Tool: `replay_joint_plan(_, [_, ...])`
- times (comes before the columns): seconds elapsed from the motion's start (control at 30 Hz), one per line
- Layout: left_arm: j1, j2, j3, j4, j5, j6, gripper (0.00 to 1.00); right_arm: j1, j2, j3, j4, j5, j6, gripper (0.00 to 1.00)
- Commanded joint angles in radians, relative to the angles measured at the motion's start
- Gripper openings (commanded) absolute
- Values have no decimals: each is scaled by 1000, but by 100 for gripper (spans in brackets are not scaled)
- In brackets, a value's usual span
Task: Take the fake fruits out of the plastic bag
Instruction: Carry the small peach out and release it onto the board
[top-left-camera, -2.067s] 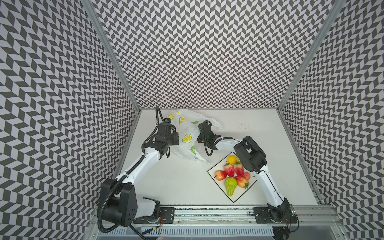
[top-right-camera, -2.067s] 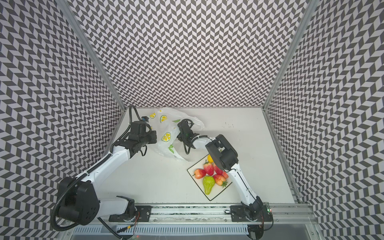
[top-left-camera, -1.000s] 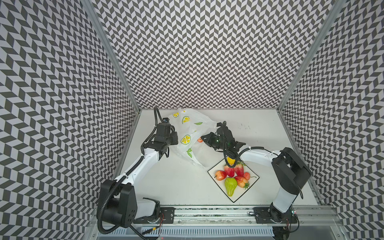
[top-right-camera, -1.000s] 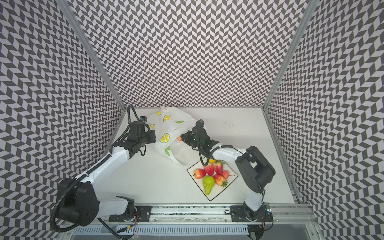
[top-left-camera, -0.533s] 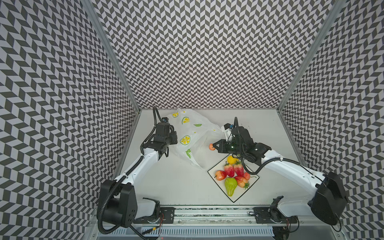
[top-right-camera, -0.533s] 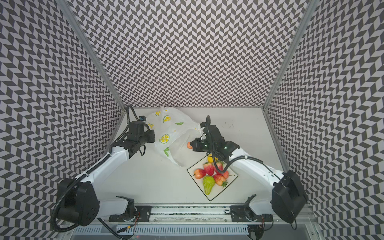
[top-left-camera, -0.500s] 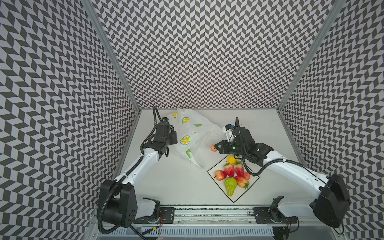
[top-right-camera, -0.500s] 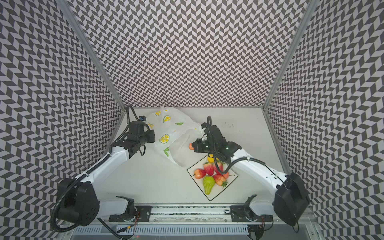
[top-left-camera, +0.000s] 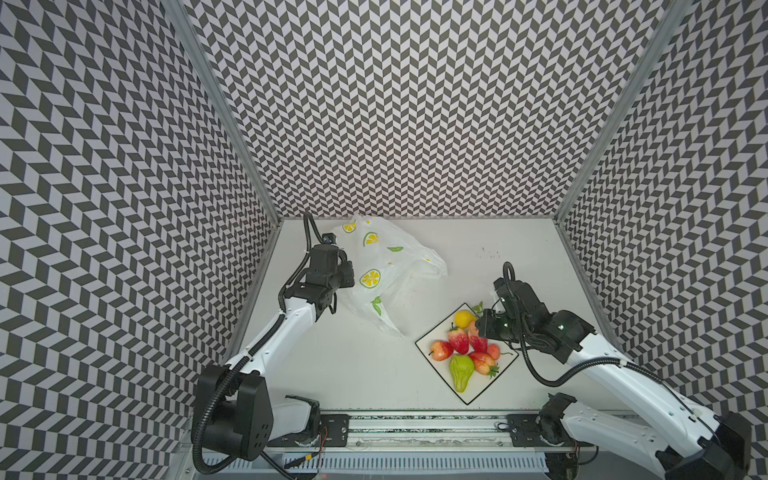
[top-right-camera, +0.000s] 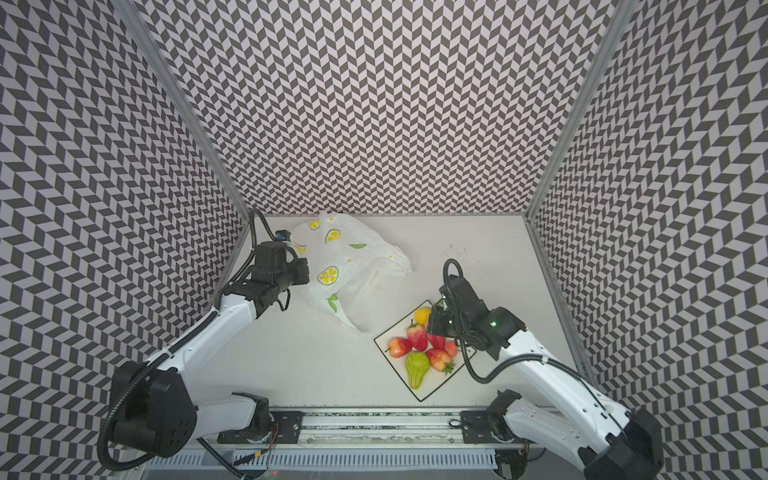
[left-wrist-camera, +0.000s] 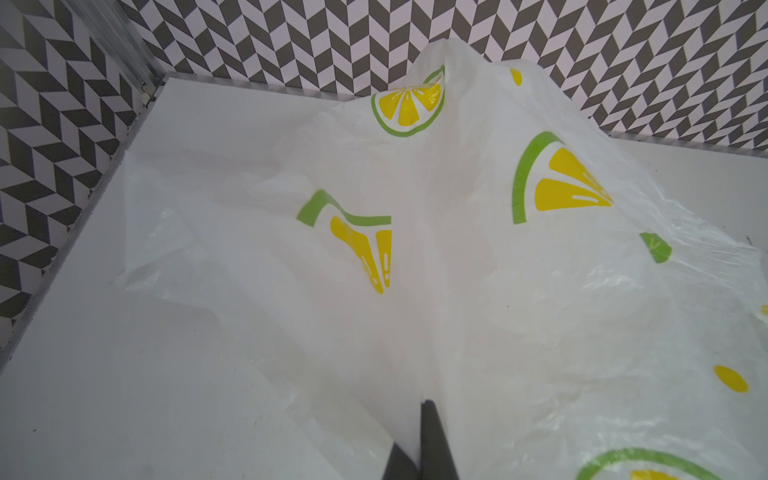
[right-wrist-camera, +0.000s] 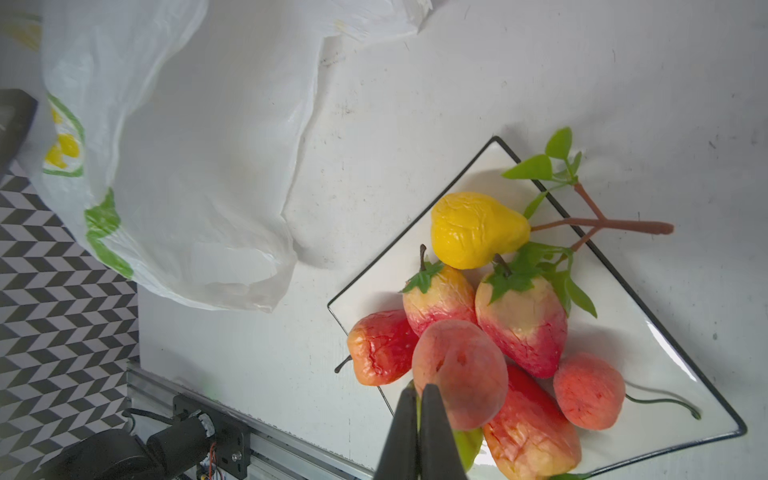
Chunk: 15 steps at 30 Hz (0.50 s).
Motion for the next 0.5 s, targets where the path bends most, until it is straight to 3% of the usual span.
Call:
replay_joint_plan(0.0, [-2, -24, -5, 20, -2, -4, 0, -10, -13, -24, 8, -25, 26, 0])
replay_joint_plan(0.27, [-3, -20, -5, 20, 11, 7, 0, -51, 2, -119, 121, -90, 46, 0])
replay_joint_plan(0.37, [-3, -17, -2, 11, 11, 18, 0, -63, 18, -133, 134, -85, 39, 7])
replay_joint_plan(0.47, [-2, -10, 1, 8, 10, 28, 0, -69, 31, -117, 112, -72, 24, 24])
